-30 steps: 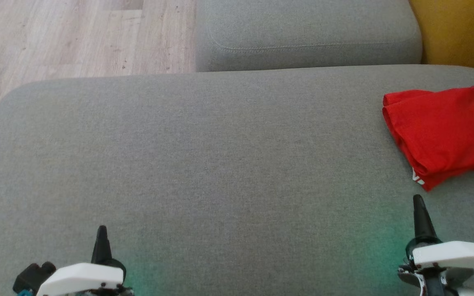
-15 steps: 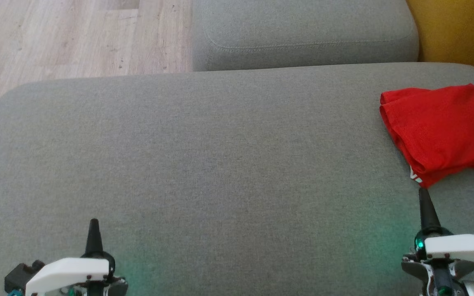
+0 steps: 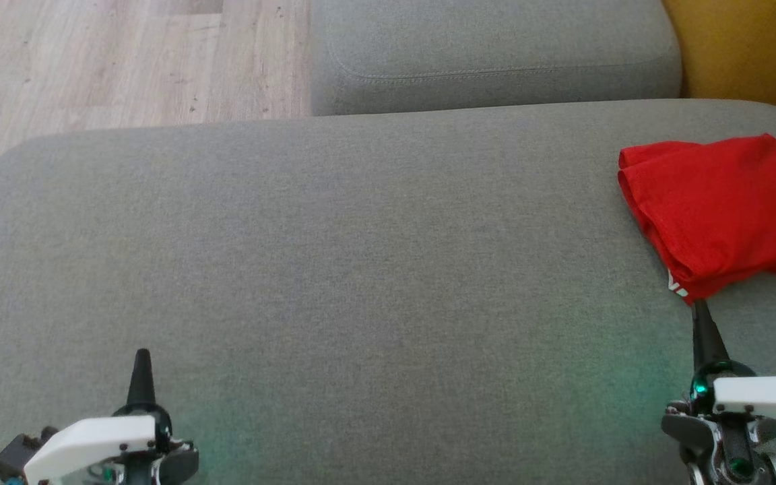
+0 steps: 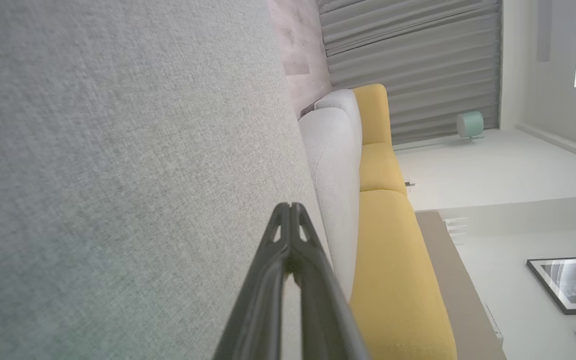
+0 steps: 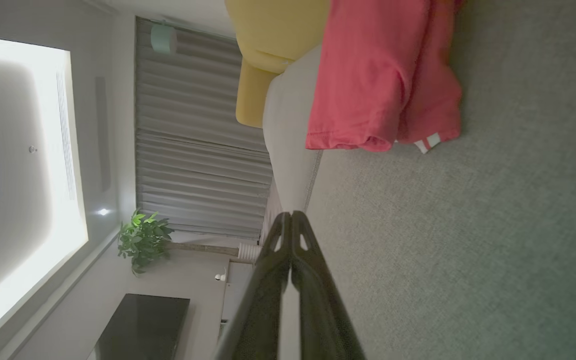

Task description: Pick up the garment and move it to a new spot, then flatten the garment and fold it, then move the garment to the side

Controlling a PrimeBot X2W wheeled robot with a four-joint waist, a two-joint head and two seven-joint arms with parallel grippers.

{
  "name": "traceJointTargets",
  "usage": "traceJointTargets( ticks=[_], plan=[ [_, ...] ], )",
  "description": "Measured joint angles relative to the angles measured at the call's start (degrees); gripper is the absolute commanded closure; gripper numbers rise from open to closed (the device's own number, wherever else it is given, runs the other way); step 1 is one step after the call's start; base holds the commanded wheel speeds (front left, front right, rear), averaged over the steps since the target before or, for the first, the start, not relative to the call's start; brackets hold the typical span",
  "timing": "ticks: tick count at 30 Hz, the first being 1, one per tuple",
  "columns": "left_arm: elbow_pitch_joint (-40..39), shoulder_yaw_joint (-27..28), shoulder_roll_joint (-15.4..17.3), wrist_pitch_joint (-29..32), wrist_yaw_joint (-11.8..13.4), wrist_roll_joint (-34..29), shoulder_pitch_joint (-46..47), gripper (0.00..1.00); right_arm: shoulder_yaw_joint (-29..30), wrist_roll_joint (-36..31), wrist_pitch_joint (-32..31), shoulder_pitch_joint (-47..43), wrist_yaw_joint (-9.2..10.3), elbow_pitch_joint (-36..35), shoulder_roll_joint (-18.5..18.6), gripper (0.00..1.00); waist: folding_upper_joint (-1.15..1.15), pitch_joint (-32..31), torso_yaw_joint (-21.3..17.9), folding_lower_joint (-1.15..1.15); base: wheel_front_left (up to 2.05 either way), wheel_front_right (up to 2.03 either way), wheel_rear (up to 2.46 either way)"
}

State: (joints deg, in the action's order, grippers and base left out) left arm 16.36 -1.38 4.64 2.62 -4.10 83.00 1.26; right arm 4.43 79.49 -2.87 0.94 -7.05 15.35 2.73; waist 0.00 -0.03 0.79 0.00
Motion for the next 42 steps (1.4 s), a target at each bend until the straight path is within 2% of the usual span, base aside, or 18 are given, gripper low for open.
traceJointTargets(
  ticks=[22,42],
  plan=[
    [-0.19,5.33,-1.68,3.36,-2.99,9.12,1.83,1.0,1.77,13.25,-2.05,2.09,0.0,0.34,0.01,1.0,0.0,0.21,-0.8,0.0,0.0,0.0,0.0],
    [-0.23,5.34,-1.8,3.37,-2.99,9.27,2.18,1.0,2.02,13.32,-2.44,2.09,0.0,0.42,0.01,1.0,0.0,0.21,-0.8,0.0,0.0,0.0,0.0]
  ],
)
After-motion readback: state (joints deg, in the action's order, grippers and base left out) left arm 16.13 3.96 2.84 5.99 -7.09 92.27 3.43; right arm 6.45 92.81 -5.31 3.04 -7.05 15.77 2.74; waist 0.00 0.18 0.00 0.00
